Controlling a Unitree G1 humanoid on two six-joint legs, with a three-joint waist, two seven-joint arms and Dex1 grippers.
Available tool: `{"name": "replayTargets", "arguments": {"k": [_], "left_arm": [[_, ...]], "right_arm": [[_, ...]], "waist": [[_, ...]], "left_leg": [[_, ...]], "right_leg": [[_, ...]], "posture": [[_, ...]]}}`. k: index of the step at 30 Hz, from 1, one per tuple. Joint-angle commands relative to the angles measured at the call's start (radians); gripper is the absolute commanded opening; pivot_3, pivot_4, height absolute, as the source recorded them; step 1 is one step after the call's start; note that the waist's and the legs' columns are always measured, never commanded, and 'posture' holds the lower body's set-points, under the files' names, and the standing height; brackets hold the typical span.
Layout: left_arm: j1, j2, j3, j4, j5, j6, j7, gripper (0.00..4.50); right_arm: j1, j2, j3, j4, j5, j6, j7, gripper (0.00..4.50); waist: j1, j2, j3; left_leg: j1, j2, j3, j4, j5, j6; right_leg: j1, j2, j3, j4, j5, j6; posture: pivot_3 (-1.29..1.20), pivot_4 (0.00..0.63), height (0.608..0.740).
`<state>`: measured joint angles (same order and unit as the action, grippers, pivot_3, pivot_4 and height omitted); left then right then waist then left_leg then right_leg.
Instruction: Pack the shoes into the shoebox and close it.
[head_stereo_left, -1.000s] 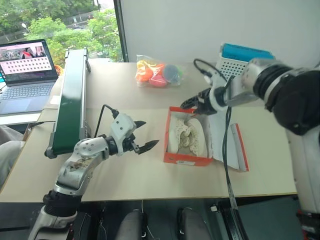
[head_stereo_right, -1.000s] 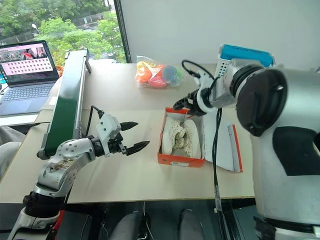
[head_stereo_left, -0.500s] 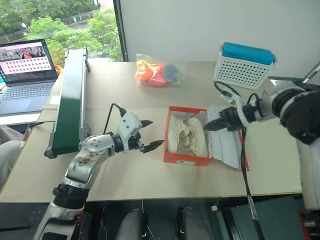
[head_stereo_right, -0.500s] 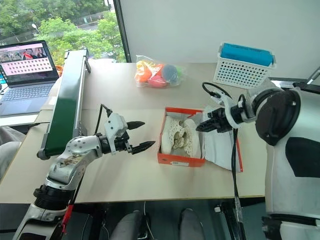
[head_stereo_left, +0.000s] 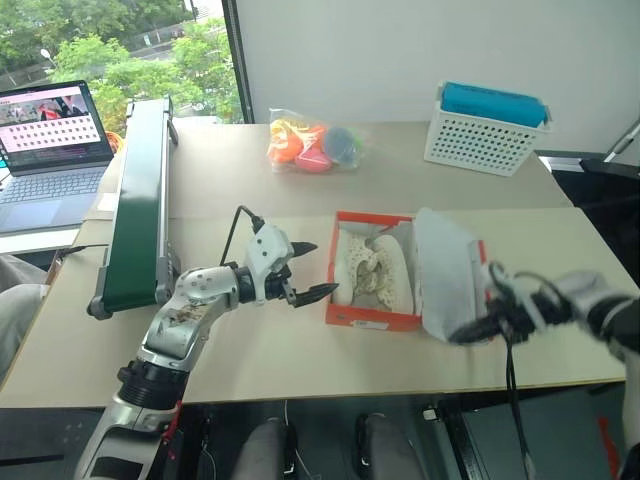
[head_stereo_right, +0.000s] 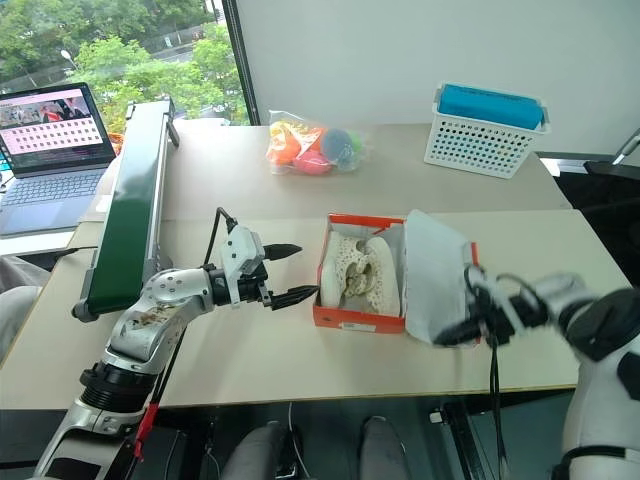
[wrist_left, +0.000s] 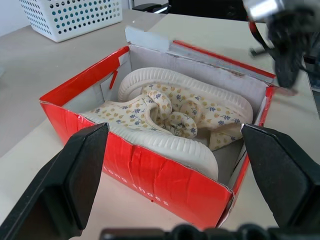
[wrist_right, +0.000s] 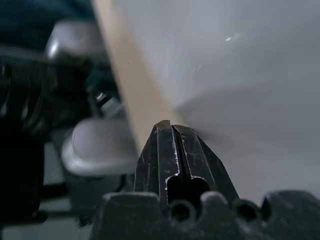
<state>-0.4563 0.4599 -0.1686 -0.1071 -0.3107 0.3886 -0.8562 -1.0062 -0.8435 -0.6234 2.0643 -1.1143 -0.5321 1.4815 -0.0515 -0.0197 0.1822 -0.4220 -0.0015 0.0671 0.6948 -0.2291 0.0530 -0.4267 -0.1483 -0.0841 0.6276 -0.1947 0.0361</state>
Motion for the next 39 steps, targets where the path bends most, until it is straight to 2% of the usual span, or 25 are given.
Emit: {"name": "replayTargets", "arguments": {"k": [1, 3, 5, 8, 11, 13, 16, 19, 21, 23, 27, 29, 32, 35, 39], "left_arm": [[-0.023, -0.007, 0.000, -0.019, 0.004, -0.022, -0.010, 4.50], [-0.025, -0.007, 0.000, -0.017, 0.004, -0.021, -0.014, 4.50], [-0.026, -0.007, 0.000, -0.016, 0.003, -0.019, -0.015, 4.50], [-0.026, -0.005, 0.000, -0.020, -0.001, -0.014, -0.015, 4.50], [-0.024, -0.003, 0.000, -0.031, -0.003, -0.008, -0.015, 4.50], [-0.024, -0.002, 0.002, -0.034, -0.004, -0.006, -0.016, 4.50], [-0.020, -0.002, -0.001, -0.036, -0.005, -0.004, -0.015, 4.50], [-0.018, -0.006, -0.004, -0.045, -0.008, 0.003, -0.013, 4.50], [-0.022, -0.009, -0.005, -0.043, -0.006, 0.004, -0.014, 4.50], [-0.025, -0.011, -0.006, -0.038, -0.004, 0.003, -0.014, 4.50], [-0.030, -0.012, -0.003, -0.038, -0.004, 0.005, -0.013, 4.50], [-0.030, -0.012, -0.002, -0.039, -0.004, 0.005, -0.012, 4.50], [-0.031, -0.012, 0.000, -0.039, -0.003, 0.005, -0.010, 4.50], [-0.033, -0.012, 0.001, -0.039, -0.003, 0.006, -0.008, 4.50], [-0.039, -0.012, 0.001, -0.036, -0.002, 0.006, -0.005, 4.50]], "right_arm": [[0.153, 0.045, 0.037, 0.030, -0.007, -0.124, -0.145, 0.04], [0.168, 0.094, 0.034, 0.030, 0.054, -0.001, -0.243, 0.04], [0.181, 0.119, 0.033, 0.030, 0.095, 0.048, -0.313, 0.04], [0.092, 0.142, 0.037, 0.030, 0.221, 0.390, -0.448, 0.04], [0.014, 0.128, 0.032, 0.030, 0.350, 0.670, -0.616, 0.04], [-0.028, 0.133, 0.027, 0.030, 0.405, 0.769, -0.692, 0.04], [-0.132, 0.119, -0.040, 0.030, 0.568, 0.960, -0.789, 0.04], [-0.156, 0.068, -0.042, 0.030, 0.689, 0.999, -0.972, 0.04], [-0.150, 0.032, -0.034, 0.030, 0.765, 0.956, -1.116, 0.04], [-0.148, 0.027, -0.029, 0.030, 0.819, 0.911, -1.193, 0.04], [-0.133, 0.067, -0.025, 0.030, 0.905, 0.809, -1.324, 0.04], [-0.095, 0.100, -0.045, 0.030, 0.975, 0.687, -1.381, 0.04], [-0.024, 0.169, -0.103, 0.030, 1.110, 0.383, -1.415, 0.04], [0.040, 0.246, -0.180, 0.030, 1.261, 0.099, -1.388, 0.04], [0.067, 0.344, -0.255, 0.030, 1.416, -0.169, -1.309, 0.04]], "waist": [[-0.003, -0.014, -0.008], [-0.005, -0.029, -0.014], [-0.007, -0.041, -0.022], [-0.024, -0.063, -0.035], [-0.044, -0.066, -0.039], [-0.043, -0.066, -0.041], [-0.039, -0.063, -0.042], [-0.033, -0.055, -0.039], [-0.019, -0.052, -0.038], [-0.004, -0.044, -0.035], [0.015, -0.040, -0.032], [0.015, -0.039, -0.031], [0.014, -0.043, -0.033], [0.012, -0.044, -0.033], [0.009, -0.034, -0.027]], "left_leg": [[0.005, 0.001, -0.001, 0.000, -0.001, 0.000], [0.012, 0.002, -0.007, -0.001, -0.008, -0.005], [0.020, 0.007, -0.011, -0.001, -0.015, -0.003], [0.033, 0.016, -0.018, 0.000, -0.019, -0.009], [0.036, 0.017, -0.027, 0.000, -0.020, -0.008], [0.035, 0.016, -0.029, -0.001, -0.020, -0.008], [0.038, 0.015, -0.030, -0.001, -0.020, -0.008], [0.032, 0.012, -0.030, -0.001, -0.020, -0.008], [0.028, 0.010, -0.029, -0.001, -0.020, -0.008], [0.022, 0.008, -0.028, -0.001, -0.020, -0.008], [0.018, 0.005, -0.028, 0.001, -0.019, -0.007], [0.019, 0.002, -0.028, 0.001, -0.019, -0.004], [0.020, 0.001, -0.029, 0.001, -0.019, -0.002], [0.022, 0.000, -0.029, 0.001, -0.019, -0.001], [0.018, 0.000, -0.029, 0.001, -0.017, 0.001]], "right_leg": [[0.006, 0.000, 0.000, -0.001, -0.001, 0.001], [0.016, 0.001, -0.005, -0.004, -0.006, 0.007], [0.027, 0.002, -0.009, -0.008, -0.009, 0.003], [0.042, 0.004, -0.012, -0.019, -0.010, -0.002], [0.060, 0.003, -0.011, -0.021, -0.011, -0.001], [0.059, 0.003, -0.010, -0.022, -0.012, -0.001], [0.055, 0.003, -0.009, -0.024, -0.012, -0.001], [0.048, 0.002, -0.009, -0.024, -0.011, -0.002], [0.041, 0.001, -0.009, -0.021, -0.010, -0.003], [0.038, 0.001, -0.010, -0.019, -0.008, -0.001], [0.037, 0.001, -0.012, -0.019, -0.011, -0.002], [0.037, 0.001, -0.011, -0.019, -0.011, -0.002], [0.039, 0.001, -0.011, -0.020, -0.011, 0.000], [0.040, 0.002, -0.011, -0.021, -0.009, 0.003], [0.039, 0.002, -0.010, -0.021, -0.005, 0.010]], "posture": [[0.00, 0.150, 0.708], [0.00, 0.150, 0.708], [0.00, 0.150, 0.708], [0.00, 0.150, 0.708], [0.00, 0.150, 0.708], [0.00, 0.150, 0.708], [0.00, 0.150, 0.708], [0.00, 0.150, 0.708], [0.00, 0.150, 0.708], [0.00, 0.150, 0.708], [0.00, 0.150, 0.708], [0.00, 0.150, 0.708], [0.00, 0.150, 0.708], [0.00, 0.150, 0.708], [0.00, 0.150, 0.708]]}}
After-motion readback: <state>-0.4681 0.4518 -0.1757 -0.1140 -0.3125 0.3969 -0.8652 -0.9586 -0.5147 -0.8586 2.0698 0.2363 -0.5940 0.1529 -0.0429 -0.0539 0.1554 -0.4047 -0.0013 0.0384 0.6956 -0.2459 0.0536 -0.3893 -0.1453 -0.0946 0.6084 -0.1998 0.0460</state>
